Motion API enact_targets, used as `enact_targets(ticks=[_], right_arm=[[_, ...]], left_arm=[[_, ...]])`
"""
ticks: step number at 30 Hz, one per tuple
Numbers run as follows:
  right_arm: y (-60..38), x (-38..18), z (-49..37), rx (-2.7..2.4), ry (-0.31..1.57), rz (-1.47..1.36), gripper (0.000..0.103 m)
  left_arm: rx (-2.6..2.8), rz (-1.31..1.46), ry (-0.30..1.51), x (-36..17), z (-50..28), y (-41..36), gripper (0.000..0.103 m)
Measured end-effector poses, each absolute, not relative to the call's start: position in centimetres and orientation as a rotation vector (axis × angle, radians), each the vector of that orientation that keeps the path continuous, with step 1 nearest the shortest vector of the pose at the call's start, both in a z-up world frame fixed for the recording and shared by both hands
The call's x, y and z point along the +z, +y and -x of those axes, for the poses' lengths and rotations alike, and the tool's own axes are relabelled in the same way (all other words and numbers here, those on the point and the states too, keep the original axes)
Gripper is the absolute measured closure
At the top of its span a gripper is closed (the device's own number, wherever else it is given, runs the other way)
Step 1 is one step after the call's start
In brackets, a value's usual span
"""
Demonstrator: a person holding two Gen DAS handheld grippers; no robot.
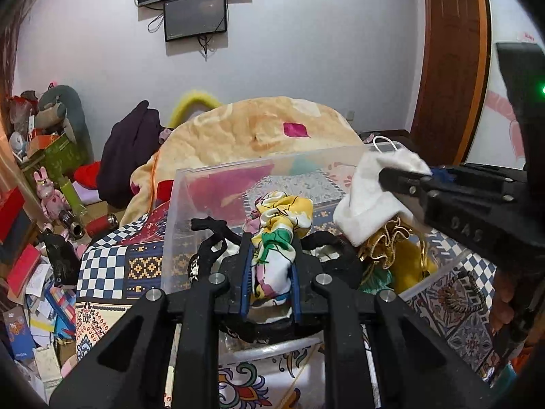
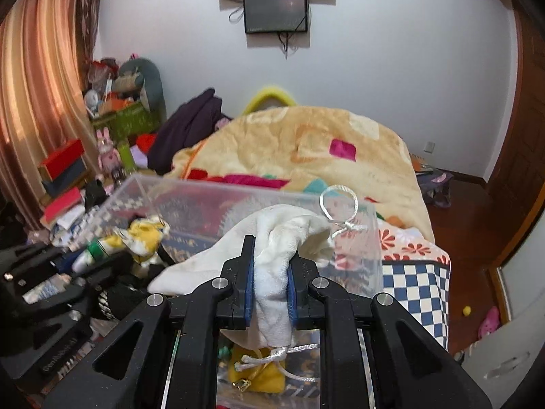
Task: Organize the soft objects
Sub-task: 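Lower the scarf and white cloth into the box and open both tools, then grasp the silver mesh bag with the left tool while the right tool grasps the braided bracelet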
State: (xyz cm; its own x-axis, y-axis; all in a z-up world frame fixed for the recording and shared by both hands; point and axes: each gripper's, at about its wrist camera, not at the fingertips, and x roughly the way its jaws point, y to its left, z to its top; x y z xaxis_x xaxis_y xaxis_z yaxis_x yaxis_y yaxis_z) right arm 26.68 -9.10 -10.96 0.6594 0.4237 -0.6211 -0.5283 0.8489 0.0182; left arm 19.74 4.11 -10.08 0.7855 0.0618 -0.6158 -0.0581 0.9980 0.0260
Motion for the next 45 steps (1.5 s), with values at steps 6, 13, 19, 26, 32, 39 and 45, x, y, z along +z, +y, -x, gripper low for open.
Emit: enact_targets(ticks=[6, 13, 19, 26, 32, 39, 45], right_arm=[[-9.0, -11.4, -26.2, 0.535, 0.698, 0.222, 0.079], [-10.3, -10.6, -24.8, 0.549, 0.679, 0.232, 0.057], [-11.8, -9.3, -22.7, 0.592, 0.636, 0.232, 0.056], [-14.2, -8.1, -19.8, 0.584, 0.531, 0.233, 0.032], [-16.0, -9.9, -19.9, 0.546, 0.582, 0.227, 0.030], [-17.0, -14.3, -20.9, 0.514, 0.717, 0.211, 0.030], [-16.8, -16.2, -22.0, 0.510, 0.784, 0.215, 0.031]], left_arm=[[0.053, 0.017, 0.671, -9.8, -19.2, 4.2, 0.082], [0.035, 0.032, 0.644, -8.7, -17.7, 4.4, 0.076], [0.008, 0.050, 0.572, -6.8, -15.4, 4.1, 0.050], [0.015, 0.039, 0.503, -5.5, -12.6, 3.5, 0.024], [0.022, 0.045, 0.522, -6.7, -11.1, 3.7, 0.009], [0.005, 0.062, 0.652, -10.7, -11.3, 3.7, 0.007], [-0.033, 0.075, 0.740, -13.7, -11.2, 3.1, 0.007]])
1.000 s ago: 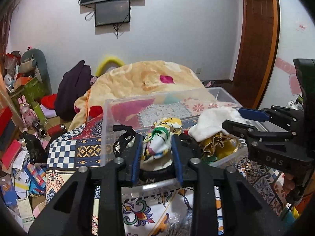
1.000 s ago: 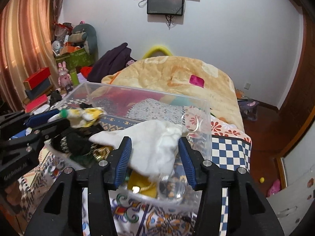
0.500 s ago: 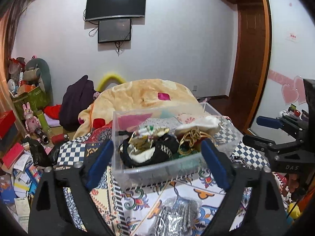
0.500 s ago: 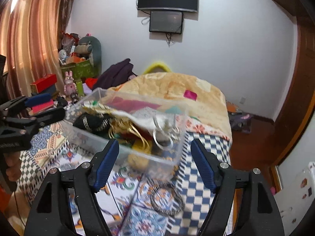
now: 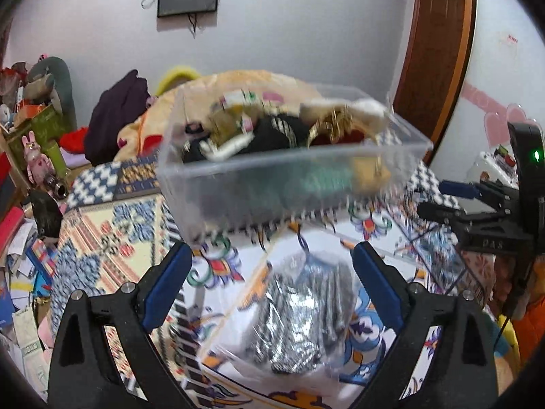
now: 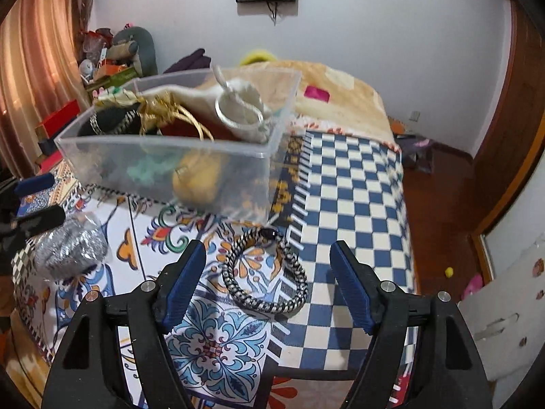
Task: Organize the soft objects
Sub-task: 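Grasp the silver mesh bag with the left tool while the right tool grasps the braided bracelet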
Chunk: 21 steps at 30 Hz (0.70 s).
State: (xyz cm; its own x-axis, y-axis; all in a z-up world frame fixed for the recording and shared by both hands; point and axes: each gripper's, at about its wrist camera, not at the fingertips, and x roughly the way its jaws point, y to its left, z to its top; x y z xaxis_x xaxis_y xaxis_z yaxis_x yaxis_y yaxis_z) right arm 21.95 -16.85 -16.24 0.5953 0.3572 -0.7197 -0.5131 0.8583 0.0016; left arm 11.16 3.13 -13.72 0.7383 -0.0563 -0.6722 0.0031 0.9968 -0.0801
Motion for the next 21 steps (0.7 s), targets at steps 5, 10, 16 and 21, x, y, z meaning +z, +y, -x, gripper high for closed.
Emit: enact_targets(ticks=[5, 10, 16, 21], right_arm=[[-16.8, -17.5, -22.4, 0.510, 0.835, 0.209, 0.036], [-17.2, -17.3, -21.4, 0.490, 0.808, 0.237, 0.059], [-17.8, -17.3, -20.2, 0.484, 0.782, 0.243, 0.082], [-18.0, -17.3, -19.3, 0.495, 0.772, 0.259, 0.089]], left_arm=[[-0.051, 0.062, 0.770, -15.0, -10.8, 2.1, 0.007], [-0.070, 0.061, 0.790, -15.7, -11.0, 1.7, 0.007], [-0.068, 0.077, 0.799, -16.3, -10.4, 2.0, 0.014], [-0.073, 0.061, 0.793, -16.4, -9.8, 1.8, 0.039]])
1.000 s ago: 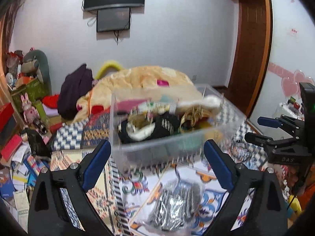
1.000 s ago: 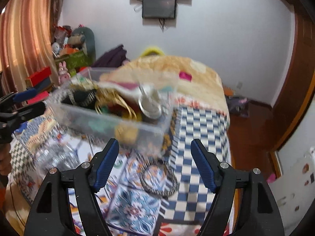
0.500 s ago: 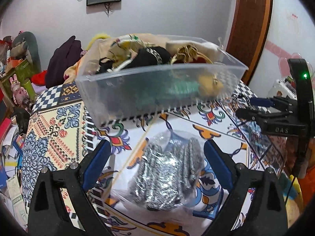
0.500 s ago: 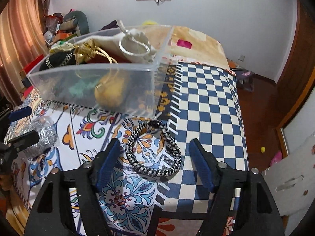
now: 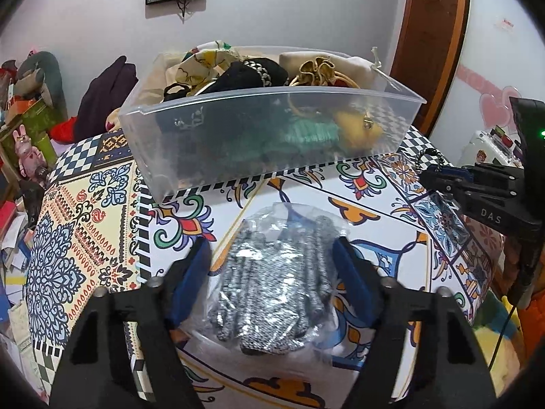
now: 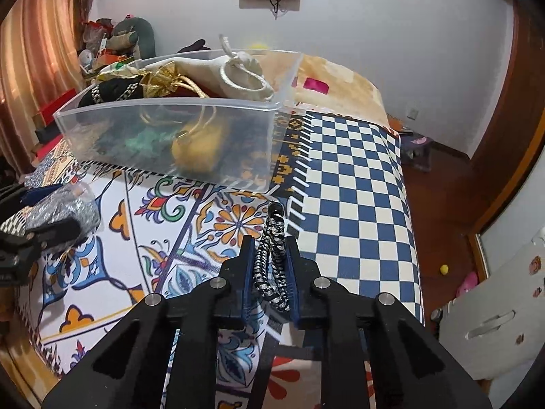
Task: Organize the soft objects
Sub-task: 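Grasp the silver mesh bag with the left tool while the right tool grasps the braided bracelet, then drop the mesh bag and bracelet into the box and open both tools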
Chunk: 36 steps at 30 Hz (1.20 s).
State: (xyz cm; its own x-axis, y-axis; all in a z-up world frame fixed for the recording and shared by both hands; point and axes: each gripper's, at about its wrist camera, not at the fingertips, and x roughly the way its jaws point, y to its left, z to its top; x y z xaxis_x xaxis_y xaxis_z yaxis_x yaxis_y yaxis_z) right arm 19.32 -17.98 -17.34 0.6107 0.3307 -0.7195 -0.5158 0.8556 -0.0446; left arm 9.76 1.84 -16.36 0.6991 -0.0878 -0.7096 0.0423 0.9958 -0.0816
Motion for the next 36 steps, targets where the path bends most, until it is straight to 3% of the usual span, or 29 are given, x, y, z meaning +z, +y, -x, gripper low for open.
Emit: enact_targets(ticks=[5, 9, 21, 36], right_arm=[[-18.0, -16.6, -18.5, 0.496, 0.727, 0.263, 0.089], [-18.4, -15.1, -18.1, 0.508, 0.686, 0.245, 0.089], [-16.9, -10.1, -17.3, 0.549, 0.546, 0.222, 0.089], [-12.2, -7.6, -19.7, 0.658, 0.470, 0.160, 0.089]], left_arm=[[-0.066, 0.052, 0.784, -16.2, -9.2, 1.6, 0.059], [-0.064, 0.059, 0.761, -15.3, -8.8, 2.0, 0.067], [-0.049, 0.069, 0.593, -9.1, -6.7, 3.5, 0.068], [-0.006, 0.069, 0.482, -4.2, -11.3, 3.6, 0.068]])
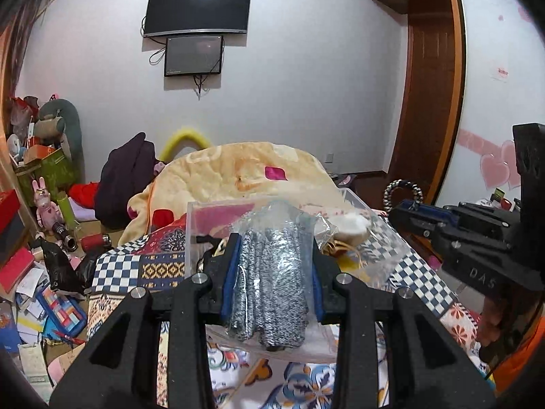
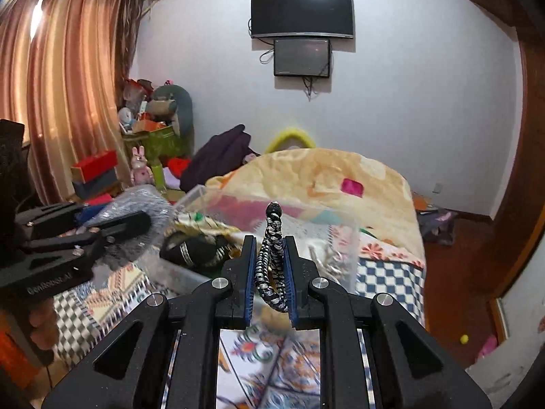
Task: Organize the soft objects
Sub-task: 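Drop the mesh bag and bracelet into the box and open both tools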
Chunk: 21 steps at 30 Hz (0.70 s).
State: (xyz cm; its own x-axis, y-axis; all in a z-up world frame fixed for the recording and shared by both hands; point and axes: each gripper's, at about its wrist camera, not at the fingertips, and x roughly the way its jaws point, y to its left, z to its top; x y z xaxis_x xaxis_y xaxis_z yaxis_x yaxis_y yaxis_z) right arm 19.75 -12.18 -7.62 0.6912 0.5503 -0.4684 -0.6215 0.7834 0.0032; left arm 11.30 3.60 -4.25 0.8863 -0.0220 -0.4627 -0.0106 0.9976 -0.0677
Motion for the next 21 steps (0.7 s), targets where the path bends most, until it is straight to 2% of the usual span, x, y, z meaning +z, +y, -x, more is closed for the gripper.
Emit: enact_targets(ticks=[21], right_arm=[[-6.2, -11.6, -23.5, 0.680, 0.609, 0.307, 0.087]], left_arm=[[0.049, 0.044, 0.625, -8.8, -18.2, 4.7, 0.066]])
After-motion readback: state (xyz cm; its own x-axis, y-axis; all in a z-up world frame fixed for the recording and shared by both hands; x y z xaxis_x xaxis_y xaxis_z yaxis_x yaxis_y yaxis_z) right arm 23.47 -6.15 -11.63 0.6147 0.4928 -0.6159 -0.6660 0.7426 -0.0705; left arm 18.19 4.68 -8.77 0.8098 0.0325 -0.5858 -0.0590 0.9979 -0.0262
